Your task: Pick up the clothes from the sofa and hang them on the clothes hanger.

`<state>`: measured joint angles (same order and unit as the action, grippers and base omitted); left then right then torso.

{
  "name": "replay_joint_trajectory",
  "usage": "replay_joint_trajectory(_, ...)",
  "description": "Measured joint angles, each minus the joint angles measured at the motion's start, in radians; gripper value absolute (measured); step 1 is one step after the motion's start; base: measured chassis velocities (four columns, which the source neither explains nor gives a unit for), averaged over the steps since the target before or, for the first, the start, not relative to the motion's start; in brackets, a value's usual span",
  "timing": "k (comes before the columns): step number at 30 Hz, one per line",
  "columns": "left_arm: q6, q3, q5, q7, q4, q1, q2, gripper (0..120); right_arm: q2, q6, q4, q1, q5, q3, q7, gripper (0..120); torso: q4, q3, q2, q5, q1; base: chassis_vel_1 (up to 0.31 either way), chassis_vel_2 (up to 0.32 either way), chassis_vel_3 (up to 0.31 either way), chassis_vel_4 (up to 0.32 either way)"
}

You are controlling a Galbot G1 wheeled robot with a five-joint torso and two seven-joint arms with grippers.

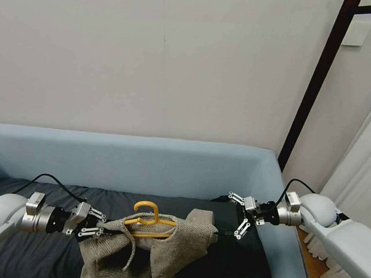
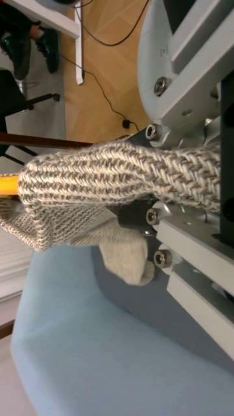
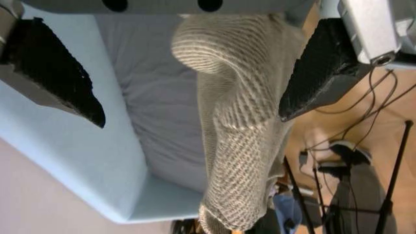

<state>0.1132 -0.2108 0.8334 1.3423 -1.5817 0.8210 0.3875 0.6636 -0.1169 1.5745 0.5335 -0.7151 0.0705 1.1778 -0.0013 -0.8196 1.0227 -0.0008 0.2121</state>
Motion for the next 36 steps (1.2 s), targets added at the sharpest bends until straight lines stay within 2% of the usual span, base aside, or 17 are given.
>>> replay_joint_trajectory(8, -0.038, -0.011, 0.039, 0.041, 0.0, -0.086, -0.046, 8, -0.012, 0.028, 0.036, 0.0, -0.078, -0.029, 0.007, 100, 0.0001, 0.0, 0.0, 0.0003, 0.0, 0.0, 0.0, 0.0, 0.0)
replay_joint_trajectory(11, -0.037, -0.012, 0.04, 0.021, -0.007, -0.085, -0.036, 8, -0.025, 0.079, 0.089, 0.001, -0.152, -0.019, -0.016, 100, 0.0001, 0.0, 0.0, -0.0001, 0.0, 0.0, 0.0, 0.0, 0.0)
replay_joint_trajectory(15, -0.039, -0.012, 0.04, 0.005, -0.015, -0.083, -0.016, 8, -0.035, 0.105, 0.138, 0.002, -0.178, 0.003, -0.046, 100, 0.0001, 0.0, 0.0, -0.0004, 0.0, 0.0, 0.0, 0.0, 0.0)
replay_joint_trajectory(21, -0.051, 0.011, 0.034, 0.003, -0.014, -0.11, 0.0, 8, -0.037, 0.108, 0.163, -0.007, -0.131, 0.038, -0.101, 100, 0.0, 0.0, 0.0, 0.0, 0.0, 0.0, 0.0, 0.0, 0.0)
replay_joint_trajectory(28, -0.053, 0.1, -0.005, -0.013, -0.013, -0.154, 0.037, 8, -0.004, 0.124, 0.142, -0.06, -0.027, 0.127, -0.19, 100, 0.0001, 0.0, 0.0, -0.0002, 0.0, 0.0, 0.0, 0.0, 0.0)
replay_joint_trajectory(36, -0.057, 0.165, -0.027, -0.043, -0.001, -0.206, 0.068, 8, 0.013, 0.194, 0.13, -0.082, 0.032, 0.148, -0.143, 100, -0.0001, 0.0, 0.0, 0.0001, 0.0, 0.0, 0.0, 0.0, 0.0)
